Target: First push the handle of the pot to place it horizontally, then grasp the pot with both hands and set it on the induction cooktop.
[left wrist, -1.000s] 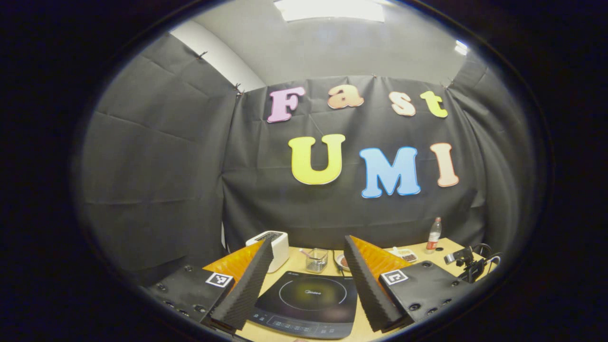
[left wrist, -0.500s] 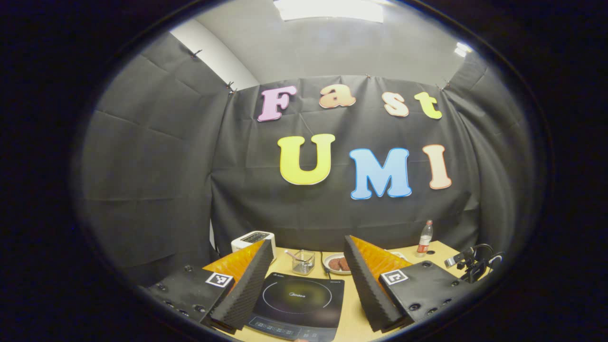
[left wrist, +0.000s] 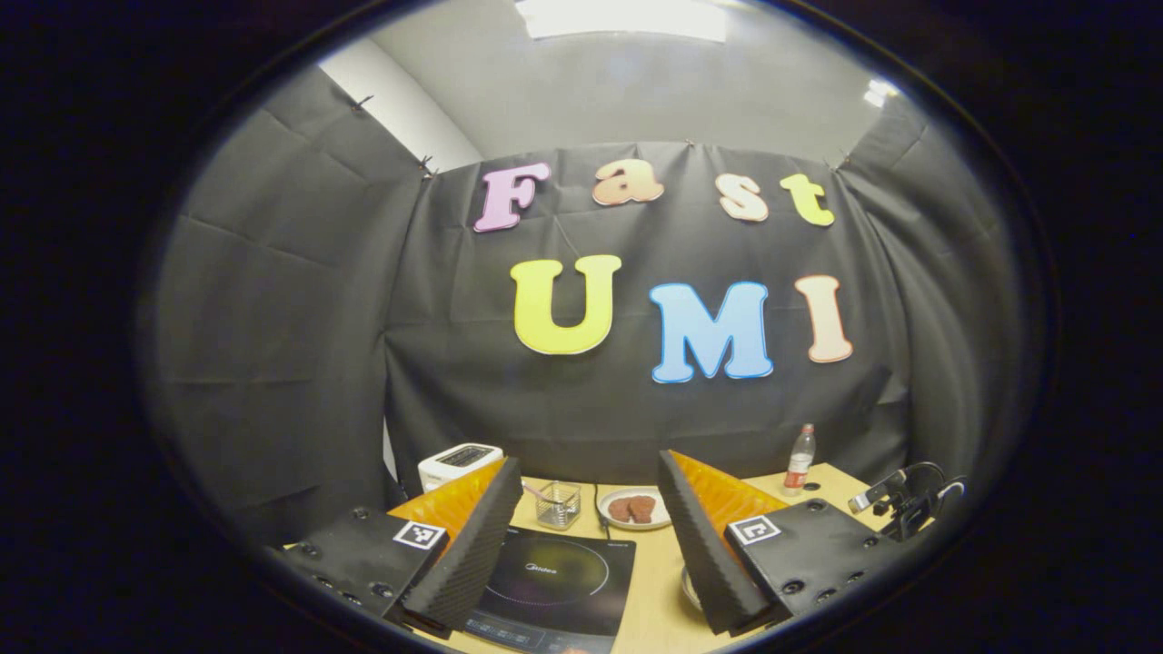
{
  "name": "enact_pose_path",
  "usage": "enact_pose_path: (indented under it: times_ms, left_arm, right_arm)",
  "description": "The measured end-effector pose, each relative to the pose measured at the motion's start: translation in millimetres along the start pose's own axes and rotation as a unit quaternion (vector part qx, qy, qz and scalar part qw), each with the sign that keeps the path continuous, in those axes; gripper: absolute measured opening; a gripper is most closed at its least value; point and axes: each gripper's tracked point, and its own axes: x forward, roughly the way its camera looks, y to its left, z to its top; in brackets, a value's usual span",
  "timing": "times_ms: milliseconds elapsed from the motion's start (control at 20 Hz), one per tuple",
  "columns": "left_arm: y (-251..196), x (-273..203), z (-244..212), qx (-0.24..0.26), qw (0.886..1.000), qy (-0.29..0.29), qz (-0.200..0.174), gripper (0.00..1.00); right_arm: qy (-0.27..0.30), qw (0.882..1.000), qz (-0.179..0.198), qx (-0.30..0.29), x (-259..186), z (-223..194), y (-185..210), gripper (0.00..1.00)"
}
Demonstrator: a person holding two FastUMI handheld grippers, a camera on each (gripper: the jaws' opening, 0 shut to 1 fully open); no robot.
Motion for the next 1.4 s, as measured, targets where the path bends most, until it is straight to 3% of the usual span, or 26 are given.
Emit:
enact_pose_path:
  times_ms: [300, 650, 700, 800, 1300, 1350, 1400]
  left_arm:
    - [-7, 9, -8, -0.007, 1.000, 0.008, 0.011, 1.00]
    - [-23, 21, -19, -0.011, 0.999, 0.018, 0.026, 1.00]
    - [-27, 22, -19, -0.011, 0.999, 0.017, 0.027, 0.94]
    - [-34, 26, -18, -0.008, 0.999, 0.016, 0.030, 0.98]
    - [-68, 37, -28, 0.016, 0.997, 0.034, 0.063, 1.00]
    - [-71, 37, -30, 0.020, 0.997, 0.037, 0.064, 0.94]
    - [-76, 37, -30, 0.024, 0.997, 0.038, 0.065, 0.97]
  right_arm:
    - [-0.005, 0.997, -0.029, -0.064, 1, 7, -28, 0.01]
    - [-0.021, 0.996, -0.031, -0.081, 6, 19, -56, 0.01]
    - [-0.025, 0.996, -0.031, -0.081, 9, 21, -59, 0.01]
    - [-0.031, 0.996, -0.030, -0.084, 12, 27, -66, 0.01]
    - [-0.063, 0.998, -0.021, -0.023, 34, 60, -107, 0.01]
    - [-0.064, 0.998, -0.020, -0.015, 37, 64, -112, 0.01]
    - [-0.066, 0.998, -0.019, -0.006, 39, 68, -117, 0.01]
